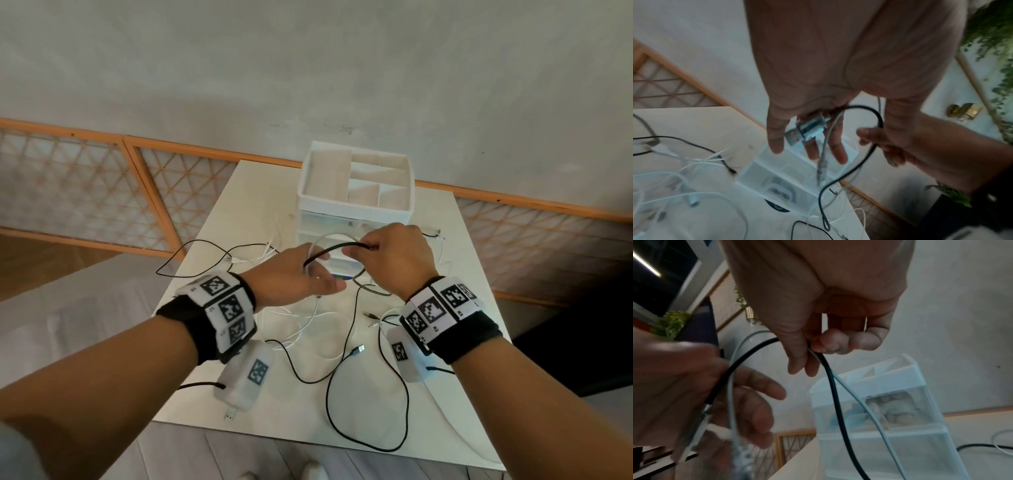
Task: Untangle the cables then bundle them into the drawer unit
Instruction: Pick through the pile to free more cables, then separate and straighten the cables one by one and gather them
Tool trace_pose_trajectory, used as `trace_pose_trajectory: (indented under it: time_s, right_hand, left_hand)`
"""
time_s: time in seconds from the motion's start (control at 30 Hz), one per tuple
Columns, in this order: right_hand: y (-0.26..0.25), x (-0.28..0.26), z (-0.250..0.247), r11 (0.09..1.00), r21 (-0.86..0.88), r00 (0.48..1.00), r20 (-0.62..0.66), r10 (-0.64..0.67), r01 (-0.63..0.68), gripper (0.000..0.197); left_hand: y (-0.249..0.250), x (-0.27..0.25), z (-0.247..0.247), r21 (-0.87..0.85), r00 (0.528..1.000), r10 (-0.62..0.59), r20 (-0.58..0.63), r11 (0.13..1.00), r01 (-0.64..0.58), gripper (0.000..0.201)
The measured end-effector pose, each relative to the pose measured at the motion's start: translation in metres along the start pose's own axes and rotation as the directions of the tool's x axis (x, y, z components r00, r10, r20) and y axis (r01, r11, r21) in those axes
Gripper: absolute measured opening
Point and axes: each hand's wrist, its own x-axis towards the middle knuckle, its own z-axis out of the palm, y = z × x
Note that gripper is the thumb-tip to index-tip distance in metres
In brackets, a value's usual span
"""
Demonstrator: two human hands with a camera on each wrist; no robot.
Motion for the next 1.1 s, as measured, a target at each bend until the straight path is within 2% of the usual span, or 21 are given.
trace_pose_trajectory:
  time_s: [0.07, 0.17, 0.27, 0.37, 0.43, 0.5, 0.53, 0.57, 0.6, 0.63, 0.67, 0.73, 0.77, 0.8, 0.87, 0.9, 0.93, 1.0, 1.03, 1.07, 1.1]
  right_hand:
    - [-0.006, 0.000, -0.005, 0.999, -0.017, 0.998, -0.051, -0.028, 0.027, 0.042]
    - [0.002, -0.004, -0.014, 0.999, -0.030, 0.997, -0.073, 0.010, -0.012, 0.029]
    - [0.035, -0.007, -0.005, 0.986, -0.114, 0.990, 0.065, 0.128, -0.120, 0.024]
    - [0.070, -0.007, 0.001, 0.951, -0.058, 0.931, 0.197, 0.309, -0.303, 0.019]
    - [0.086, -0.002, -0.005, 0.939, 0.026, 0.936, 0.094, 0.338, -0.342, 0.013]
    - [0.092, 0.004, -0.016, 0.944, 0.183, 0.942, -0.148, 0.301, -0.273, 0.010]
    - [0.090, 0.005, -0.019, 0.939, 0.262, 0.926, -0.245, 0.287, -0.222, 0.012]
    - [0.089, 0.005, -0.018, 0.935, 0.299, 0.915, -0.291, 0.281, -0.192, 0.015]
    - [0.089, 0.003, -0.013, 0.934, 0.306, 0.922, -0.277, 0.271, -0.183, 0.019]
    - [0.090, 0.001, -0.006, 0.937, 0.284, 0.941, -0.208, 0.267, -0.203, 0.025]
    - [0.092, -0.003, 0.003, 0.937, 0.238, 0.954, -0.089, 0.285, -0.258, 0.041]
    - [0.092, -0.017, 0.023, 0.930, 0.102, 0.930, 0.147, 0.337, -0.353, 0.081]
    - [0.089, -0.026, 0.035, 0.933, 0.055, 0.921, 0.186, 0.341, -0.357, 0.087]
    - [0.083, -0.037, 0.047, 0.941, 0.029, 0.929, 0.173, 0.326, -0.336, 0.080]
    - [0.068, -0.066, 0.076, 0.968, -0.006, 0.956, 0.153, 0.250, -0.252, 0.046]
    - [0.060, -0.080, 0.091, 0.977, -0.053, 0.949, 0.232, 0.212, -0.205, 0.032]
    - [0.050, -0.094, 0.106, 0.979, -0.110, 0.914, 0.351, 0.202, -0.174, 0.030]
    - [0.038, -0.114, 0.134, 0.963, -0.228, 0.777, 0.577, 0.251, -0.142, 0.046]
    - [0.035, -0.121, 0.145, 0.953, -0.276, 0.730, 0.626, 0.275, -0.123, 0.053]
    - [0.033, -0.124, 0.152, 0.941, -0.321, 0.711, 0.637, 0.297, -0.105, 0.052]
    - [0.032, -0.126, 0.156, 0.934, -0.343, 0.715, 0.629, 0.306, -0.098, 0.045]
  left_hand:
    - [0.003, 0.006, 0.011, -0.036, 0.993, 0.064, -0.102, 0.997, -0.068, 0.011]
    - [0.000, 0.012, 0.013, -0.171, 0.970, 0.064, -0.236, 0.980, -0.106, 0.021]
    - [0.002, 0.008, 0.001, -0.179, 0.950, 0.129, -0.283, 0.966, -0.184, 0.019]
    - [0.003, -0.002, -0.015, -0.085, 0.958, 0.165, -0.233, 0.978, -0.189, 0.037]
    - [-0.008, -0.006, -0.024, 0.091, 0.990, 0.091, -0.110, 0.993, -0.081, 0.043]
    - [-0.027, -0.010, -0.025, 0.337, 0.998, -0.033, 0.054, 0.942, 0.013, 0.045]
    - [-0.037, -0.012, -0.024, 0.417, 0.991, -0.100, 0.091, 0.907, 0.053, 0.046]
    - [-0.047, -0.014, -0.021, 0.447, 0.984, -0.149, 0.094, 0.890, 0.092, 0.047]
    - [-0.058, -0.014, -0.019, 0.418, 0.979, -0.190, 0.076, 0.898, 0.142, 0.048]
    - [-0.065, -0.015, -0.016, 0.347, 0.974, -0.224, 0.040, 0.917, 0.196, 0.048]
    - [-0.072, -0.015, -0.014, 0.286, 0.970, -0.243, -0.005, 0.929, 0.234, 0.047]
    - [-0.081, -0.013, -0.014, 0.270, 0.972, -0.204, -0.113, 0.936, 0.228, 0.038]
    - [-0.085, -0.012, -0.015, 0.290, 0.970, -0.188, -0.154, 0.930, 0.226, 0.034]
    - [-0.087, -0.011, -0.016, 0.307, 0.963, -0.187, -0.194, 0.921, 0.240, 0.033]
    - [-0.089, -0.010, -0.017, 0.287, 0.946, -0.215, -0.243, 0.915, 0.282, 0.035]
    - [-0.089, -0.009, -0.017, 0.265, 0.941, -0.233, -0.245, 0.917, 0.297, 0.036]
    - [-0.089, -0.009, -0.016, 0.239, 0.939, -0.246, -0.241, 0.922, 0.303, 0.037]
    - [-0.089, -0.007, -0.013, 0.187, 0.943, -0.246, -0.225, 0.939, 0.290, 0.038]
    - [-0.088, -0.007, -0.011, 0.148, 0.943, -0.242, -0.227, 0.949, 0.279, 0.038]
    - [-0.088, -0.006, -0.010, 0.111, 0.944, -0.232, -0.235, 0.958, 0.263, 0.038]
    - [-0.090, -0.005, -0.008, 0.093, 0.947, -0.210, -0.242, 0.967, 0.238, 0.037]
